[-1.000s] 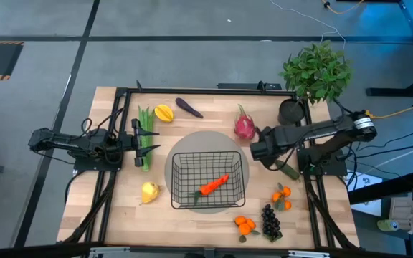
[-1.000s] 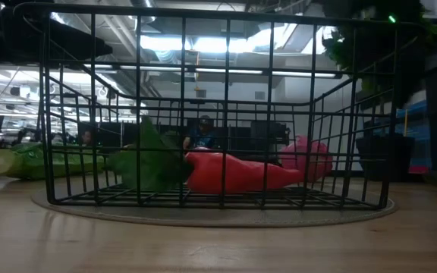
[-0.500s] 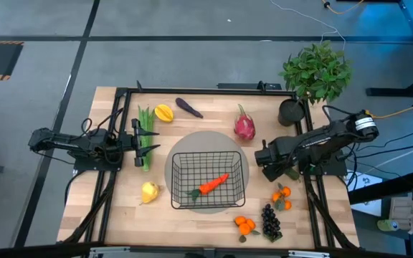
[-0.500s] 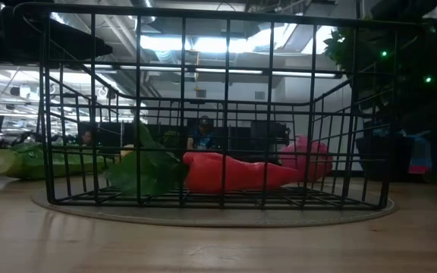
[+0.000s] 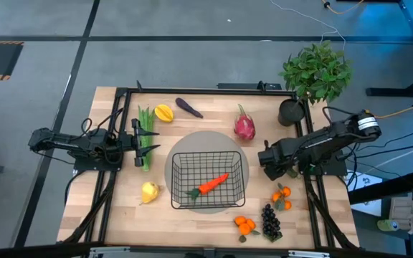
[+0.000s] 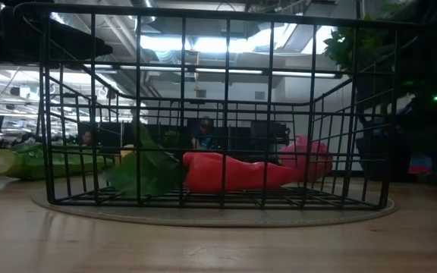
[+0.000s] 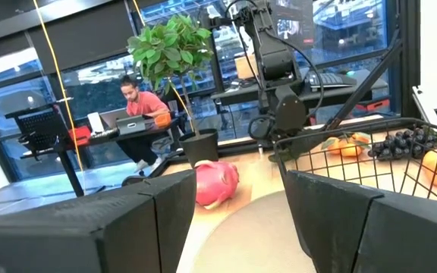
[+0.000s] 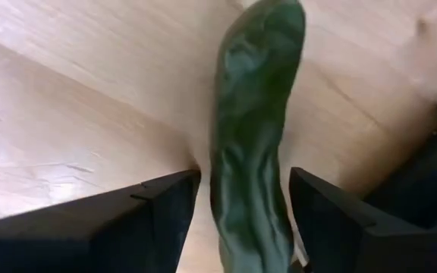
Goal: Build produce basket
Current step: Put the chili pepper into the wire basket
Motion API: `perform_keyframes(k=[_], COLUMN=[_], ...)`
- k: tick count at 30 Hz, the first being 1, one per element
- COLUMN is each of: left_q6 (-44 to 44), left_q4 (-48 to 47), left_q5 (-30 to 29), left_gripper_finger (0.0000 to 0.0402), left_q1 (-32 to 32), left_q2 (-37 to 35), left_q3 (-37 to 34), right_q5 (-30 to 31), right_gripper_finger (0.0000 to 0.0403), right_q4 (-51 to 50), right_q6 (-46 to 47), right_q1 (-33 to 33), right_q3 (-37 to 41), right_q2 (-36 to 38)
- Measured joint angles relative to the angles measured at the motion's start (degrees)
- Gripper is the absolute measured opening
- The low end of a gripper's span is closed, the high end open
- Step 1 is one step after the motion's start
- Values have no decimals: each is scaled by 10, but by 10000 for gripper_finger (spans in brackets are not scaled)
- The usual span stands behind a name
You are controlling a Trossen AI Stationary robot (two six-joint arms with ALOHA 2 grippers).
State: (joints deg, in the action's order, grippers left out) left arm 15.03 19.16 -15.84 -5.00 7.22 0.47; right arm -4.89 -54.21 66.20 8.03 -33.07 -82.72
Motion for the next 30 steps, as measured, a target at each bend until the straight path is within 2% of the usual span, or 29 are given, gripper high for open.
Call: perform_keyframes(k=[3, 5, 10, 11, 16, 19, 23, 26, 28, 30], left_q6=[1, 1, 1, 1, 1, 1, 1, 1, 1, 1], left_q4=[-1, -1, -2, -2, -2, -2, -2, -2, -2, -2], left_q5=[0, 0, 0, 0, 0, 0, 0, 0, 0, 0], left_gripper_finger=[195, 195, 195, 195, 195, 195, 195, 195, 195, 195], left_q1=[0, 0, 0, 0, 0, 0, 0, 0, 0, 0], left_q2=[0, 0, 0, 0, 0, 0, 0, 0, 0, 0], left_q3=[0, 0, 0, 0, 0, 0, 0, 0, 0, 0], right_q5=[20, 28, 63, 81, 213, 298, 461, 581, 602, 549], right_gripper_finger=[197, 171, 44, 33, 33, 33, 33, 33, 33, 34], right_q4=[-14, -11, 11, 12, -29, -65, -101, -86, -45, 16], right_q6=[101, 116, 75, 69, 67, 34, -11, -72, -150, -259], right_q1=[2, 1, 5, 5, 5, 5, 5, 5, 5, 5], right_q3=[-16, -23, -30, -34, -90, -145, -233, -295, -328, -354], right_q2=[-3, -4, -4, -4, -6, -5, -5, -5, -4, -4])
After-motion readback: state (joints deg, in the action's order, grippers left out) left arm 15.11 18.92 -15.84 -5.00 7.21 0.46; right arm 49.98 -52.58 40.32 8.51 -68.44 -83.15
